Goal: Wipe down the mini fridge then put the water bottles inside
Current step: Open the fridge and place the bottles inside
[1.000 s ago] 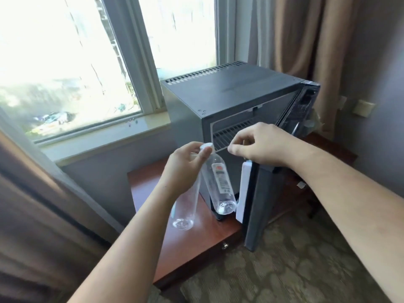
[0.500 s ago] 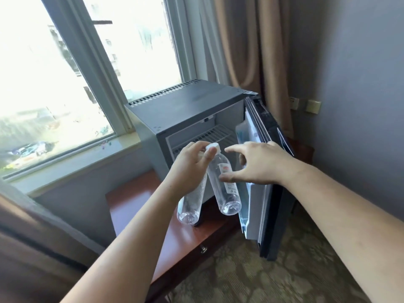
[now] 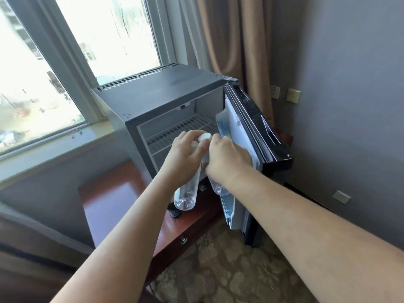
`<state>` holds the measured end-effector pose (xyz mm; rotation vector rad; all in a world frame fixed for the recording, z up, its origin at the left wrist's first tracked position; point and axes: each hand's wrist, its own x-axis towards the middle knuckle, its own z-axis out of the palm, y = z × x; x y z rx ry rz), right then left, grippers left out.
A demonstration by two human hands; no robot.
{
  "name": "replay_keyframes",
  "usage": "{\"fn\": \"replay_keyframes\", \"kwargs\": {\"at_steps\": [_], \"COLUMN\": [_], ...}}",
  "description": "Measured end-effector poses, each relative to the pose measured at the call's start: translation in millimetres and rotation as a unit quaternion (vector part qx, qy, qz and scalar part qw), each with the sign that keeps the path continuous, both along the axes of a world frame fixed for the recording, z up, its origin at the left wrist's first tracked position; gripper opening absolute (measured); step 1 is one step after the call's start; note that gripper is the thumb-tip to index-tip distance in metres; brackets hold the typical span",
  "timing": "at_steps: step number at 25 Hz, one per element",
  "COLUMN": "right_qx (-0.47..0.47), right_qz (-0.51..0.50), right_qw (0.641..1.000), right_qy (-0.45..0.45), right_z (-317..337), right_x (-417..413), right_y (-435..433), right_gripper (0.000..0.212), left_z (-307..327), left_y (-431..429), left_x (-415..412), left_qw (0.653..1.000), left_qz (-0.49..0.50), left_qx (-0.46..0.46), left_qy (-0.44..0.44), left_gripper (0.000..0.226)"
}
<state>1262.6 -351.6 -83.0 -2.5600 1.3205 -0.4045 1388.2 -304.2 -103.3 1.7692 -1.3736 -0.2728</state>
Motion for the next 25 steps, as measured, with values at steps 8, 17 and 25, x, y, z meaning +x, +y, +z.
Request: {"fn": "replay_keyframes", "kwargs": {"at_steps": [8, 17, 25], "right_qx": [0.09, 0.221, 0.27], "right_qz": [-0.077, -0.152, -0.169], "right_qw": [0.991, 0.953, 0.921], "right_qy": [-0.066, -0.138, -0.224], "right_z": [-57, -111, -181], "right_x": [69, 145, 196], "right_y": [-49, -102, -138], "right_gripper": [0.045, 0.031, 0.036], "left_z": [-88, -170, -210], "left_y": [-46, -86, -134], "left_x": [72, 123, 148], "left_qw": [0.997, 0.996, 0.973], "left_qz": [0.002, 0.053, 0.218], "left_qx": [0.079, 0.045, -0.014], "left_qy": [0.006, 0.056, 0.07], "left_gripper": [0.057, 0.046, 0.037]}}
